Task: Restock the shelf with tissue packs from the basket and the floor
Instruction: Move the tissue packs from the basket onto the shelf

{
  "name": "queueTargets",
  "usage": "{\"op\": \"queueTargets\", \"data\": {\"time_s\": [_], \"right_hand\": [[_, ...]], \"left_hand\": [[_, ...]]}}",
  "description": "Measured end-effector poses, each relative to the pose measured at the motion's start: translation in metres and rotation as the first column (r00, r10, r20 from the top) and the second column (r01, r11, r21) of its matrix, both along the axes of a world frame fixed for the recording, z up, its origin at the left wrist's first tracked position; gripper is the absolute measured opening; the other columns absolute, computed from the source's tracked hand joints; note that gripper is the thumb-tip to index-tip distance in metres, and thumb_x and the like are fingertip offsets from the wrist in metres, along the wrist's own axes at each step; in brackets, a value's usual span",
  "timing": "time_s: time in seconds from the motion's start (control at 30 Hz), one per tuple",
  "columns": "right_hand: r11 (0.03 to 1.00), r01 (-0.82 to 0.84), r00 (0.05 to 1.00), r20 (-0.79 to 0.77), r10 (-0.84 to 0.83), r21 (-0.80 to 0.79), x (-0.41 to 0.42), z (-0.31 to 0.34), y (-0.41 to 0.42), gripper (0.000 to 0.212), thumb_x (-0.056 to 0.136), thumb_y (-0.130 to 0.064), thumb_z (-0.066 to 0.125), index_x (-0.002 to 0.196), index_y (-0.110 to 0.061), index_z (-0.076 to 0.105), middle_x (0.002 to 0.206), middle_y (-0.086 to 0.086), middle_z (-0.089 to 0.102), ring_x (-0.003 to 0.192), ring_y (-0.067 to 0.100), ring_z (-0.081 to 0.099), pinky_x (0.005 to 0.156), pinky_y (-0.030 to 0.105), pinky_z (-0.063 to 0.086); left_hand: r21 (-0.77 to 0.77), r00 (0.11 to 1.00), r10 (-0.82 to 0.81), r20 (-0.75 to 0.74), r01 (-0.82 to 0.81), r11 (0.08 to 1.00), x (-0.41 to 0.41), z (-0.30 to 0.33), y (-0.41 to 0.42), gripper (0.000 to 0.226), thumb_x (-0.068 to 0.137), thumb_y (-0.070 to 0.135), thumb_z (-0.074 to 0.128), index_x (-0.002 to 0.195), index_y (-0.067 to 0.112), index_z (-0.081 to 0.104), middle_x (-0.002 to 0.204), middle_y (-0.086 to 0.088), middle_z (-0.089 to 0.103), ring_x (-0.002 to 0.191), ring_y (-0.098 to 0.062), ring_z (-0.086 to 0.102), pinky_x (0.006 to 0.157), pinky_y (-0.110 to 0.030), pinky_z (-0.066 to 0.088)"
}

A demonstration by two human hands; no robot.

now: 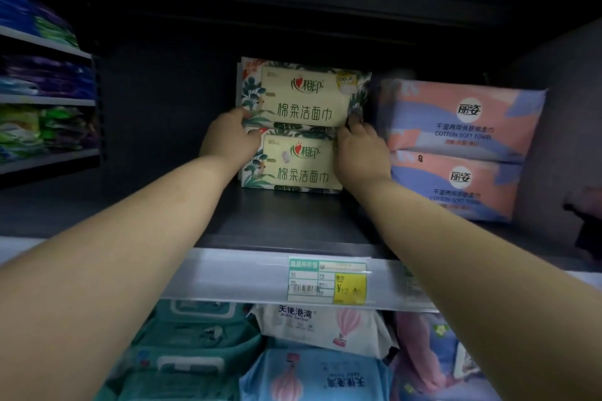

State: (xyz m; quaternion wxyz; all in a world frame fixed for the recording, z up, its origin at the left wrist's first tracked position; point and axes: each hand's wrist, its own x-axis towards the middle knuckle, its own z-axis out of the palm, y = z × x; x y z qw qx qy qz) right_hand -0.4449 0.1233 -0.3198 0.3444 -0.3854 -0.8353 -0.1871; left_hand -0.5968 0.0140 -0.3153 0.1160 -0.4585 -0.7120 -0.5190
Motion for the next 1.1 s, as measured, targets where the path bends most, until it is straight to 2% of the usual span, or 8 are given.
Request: {"op": "queueTargets", "data": {"time_s": [0.13, 0.23, 0.4, 0.53, 0.73, 0.83, 1.0, 1.1], "right_hand": [[0.980, 0.034, 0.997, 0.073, -0.020, -0.198, 0.000, 0.011, -0.016, 0.046, 0.087, -0.011, 0.042, 0.134, -0.007, 0.042, 0.154, 0.013, 0.014, 0.137, 0.031, 0.023, 0.108, 0.038, 0.027], [0.951, 0.044, 0.994, 0.105, -0.012, -0.306, 0.004, 0.027, -0.026, 0.052, 0.087, -0.014, 0.042, 0.138, -0.004, 0.036, 0.150, 0.013, 0.021, 0.136, 0.030, 0.024, 0.110, 0.038, 0.026], [0.953, -0.212, 0.975, 0.015, 0.221, -0.214, 0.031, 0.018, -0.060, 0.045, 0.088, -0.018, 0.046, 0.132, -0.007, 0.045, 0.142, 0.015, 0.037, 0.133, 0.032, 0.030, 0.110, 0.038, 0.029], [0.902, -0.425, 0.904, -0.077, 0.420, -0.073, 0.052, -0.021, -0.098, 0.050, 0.080, -0.022, 0.039, 0.125, -0.006, 0.053, 0.128, 0.013, 0.053, 0.121, 0.032, 0.045, 0.100, 0.047, 0.037], [0.844, -0.534, 0.830, -0.224, 0.510, -0.058, 0.102, -0.086, -0.156, 0.050, 0.079, -0.011, 0.042, 0.126, -0.001, 0.054, 0.132, 0.017, 0.053, 0.124, 0.034, 0.046, 0.103, 0.050, 0.035], [0.840, -0.527, 0.835, -0.260, 0.484, -0.128, 0.143, -0.138, -0.186, 0.049, 0.078, -0.005, 0.049, 0.127, 0.003, 0.052, 0.134, 0.022, 0.049, 0.127, 0.036, 0.044, 0.108, 0.035, 0.027], [0.778, -0.474, 0.881, -0.222, 0.418, -0.412, 0.203, -0.257, -0.218, 0.048, 0.077, 0.001, 0.048, 0.125, 0.001, 0.052, 0.131, 0.021, 0.052, 0.123, 0.029, 0.041, 0.108, 0.028, 0.027], [0.732, -0.351, 0.929, -0.122, 0.349, -0.584, 0.235, -0.331, -0.230, 0.047, 0.078, -0.008, 0.043, 0.124, -0.004, 0.051, 0.128, 0.018, 0.055, 0.121, 0.028, 0.045, 0.105, 0.036, 0.038]], "left_hand": [[-0.046, 0.998, -0.005, 0.067, 0.008, 0.999, 0.008, 0.005, -0.004, 0.042, 0.089, 0.013, 0.047, 0.131, 0.011, 0.048, 0.125, -0.008, 0.057, 0.108, -0.025, 0.056, 0.084, -0.029, 0.046], [-0.180, 0.996, 0.001, 0.090, 0.015, 0.984, 0.022, 0.019, -0.006, 0.036, 0.091, 0.016, 0.044, 0.126, 0.012, 0.051, 0.121, -0.004, 0.057, 0.100, -0.024, 0.056, 0.080, -0.028, 0.046], [-0.249, 0.997, -0.072, -0.006, 0.068, 0.966, 0.072, 0.017, -0.035, 0.048, 0.092, 0.022, 0.047, 0.139, 0.018, 0.036, 0.122, -0.001, 0.050, 0.095, -0.016, 0.048, 0.060, -0.019, 0.039], [-0.074, 0.974, -0.176, -0.143, 0.166, 0.983, 0.128, -0.031, -0.073, 0.051, 0.094, 0.014, 0.041, 0.144, 0.020, 0.030, 0.147, 0.002, 0.035, 0.132, -0.012, 0.033, 0.102, -0.018, 0.026], [0.051, 0.949, -0.184, -0.255, 0.203, 0.978, 0.178, -0.103, -0.121, 0.053, 0.088, 0.005, 0.038, 0.140, 0.003, 0.034, 0.148, -0.011, 0.033, 0.138, -0.020, 0.027, 0.113, -0.019, 0.015], [-0.025, 0.926, -0.275, -0.258, 0.278, 0.960, 0.197, -0.156, -0.153, 0.051, 0.091, 0.011, 0.040, 0.139, -0.001, 0.033, 0.145, -0.007, 0.030, 0.137, -0.019, 0.025, 0.115, -0.023, 0.018], [-0.322, 0.935, -0.344, 0.080, 0.351, 0.879, 0.218, -0.280, -0.207, 0.050, 0.092, 0.027, 0.040, 0.140, 0.015, 0.034, 0.146, 0.006, 0.028, 0.137, -0.007, 0.024, 0.113, -0.018, 0.020], [-0.540, 0.900, -0.171, 0.401, 0.383, 0.750, 0.230, -0.348, -0.234, 0.050, 0.095, 0.025, 0.045, 0.142, 0.024, 0.029, 0.146, 0.016, 0.022, 0.136, 0.001, 0.019, 0.114, -0.022, 0.019]]}}
